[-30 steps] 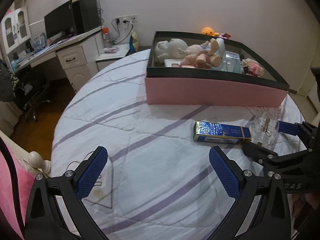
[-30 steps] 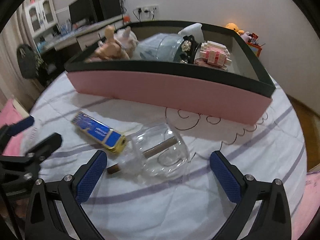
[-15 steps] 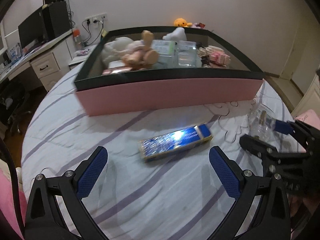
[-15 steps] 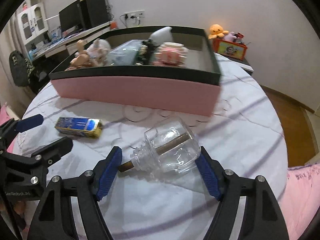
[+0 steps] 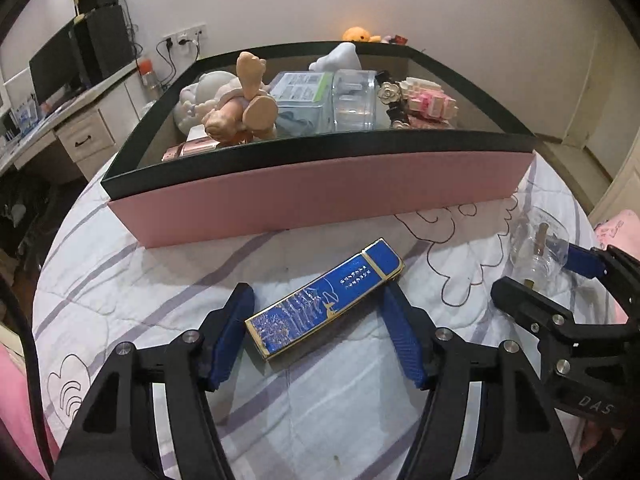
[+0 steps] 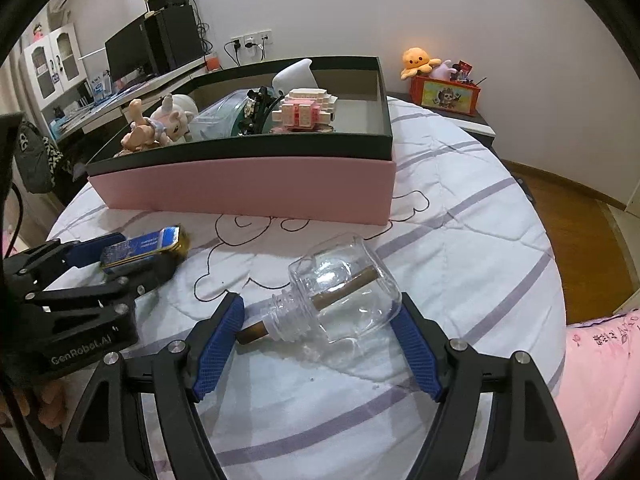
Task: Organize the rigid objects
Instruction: 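Grasp the blue box with the left tool while the right tool grasps the glass bottle, then carry the blue box and glass bottle into the pink box and release both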
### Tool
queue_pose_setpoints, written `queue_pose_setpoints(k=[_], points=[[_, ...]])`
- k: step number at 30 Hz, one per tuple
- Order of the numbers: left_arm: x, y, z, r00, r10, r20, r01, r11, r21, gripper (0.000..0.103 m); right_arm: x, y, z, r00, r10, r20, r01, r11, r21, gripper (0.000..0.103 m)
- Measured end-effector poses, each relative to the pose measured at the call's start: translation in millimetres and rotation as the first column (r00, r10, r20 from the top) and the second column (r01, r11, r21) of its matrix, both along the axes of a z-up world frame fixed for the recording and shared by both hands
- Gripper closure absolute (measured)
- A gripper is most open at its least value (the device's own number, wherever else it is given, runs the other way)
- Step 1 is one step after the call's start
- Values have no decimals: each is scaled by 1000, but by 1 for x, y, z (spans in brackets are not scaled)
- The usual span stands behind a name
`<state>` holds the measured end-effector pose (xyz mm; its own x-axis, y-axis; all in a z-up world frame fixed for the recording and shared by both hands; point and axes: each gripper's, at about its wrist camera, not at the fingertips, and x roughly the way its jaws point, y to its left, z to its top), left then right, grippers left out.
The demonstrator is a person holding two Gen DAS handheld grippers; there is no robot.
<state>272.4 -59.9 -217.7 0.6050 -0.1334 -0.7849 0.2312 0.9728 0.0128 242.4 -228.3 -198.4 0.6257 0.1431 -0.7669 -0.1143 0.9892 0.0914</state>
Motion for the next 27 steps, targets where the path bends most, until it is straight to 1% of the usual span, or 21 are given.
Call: queue_pose_setpoints(k=[5,9,13,17,18,21,24,27], points=[[-10,-2,6,1000,-4,14,5,1000,-9,37,-5,3,1,1000,6,11,-6,1000,-10,27],[-27,2,15,999,12,47,-12,1000,-16,37,-13,4,7,999,11,32,-12,1000,25,27],[-44,9,31,995,22,97,-18,999,-37,37,-24,8,15,998,17,62,-20,999,46,27],[-61,17,54,986,30,164,-22,999,-47,37,-38,14,35,992,25,121,-33,998,60,27],[-67,18,63,981,31,192,-23,999,-43,37,-41,15,40,991,27,133,-35,998,61,27],[-76,23,81,970,37,240,-27,998,-48,37,-51,20,60,982,35,184,-47,997,59,27],[-76,26,92,962,40,271,-26,998,-55,37,-55,24,77,973,45,225,-58,997,54,27],[-69,29,97,958,39,285,-25,998,-50,37,-52,26,85,967,53,248,-66,997,42,27]])
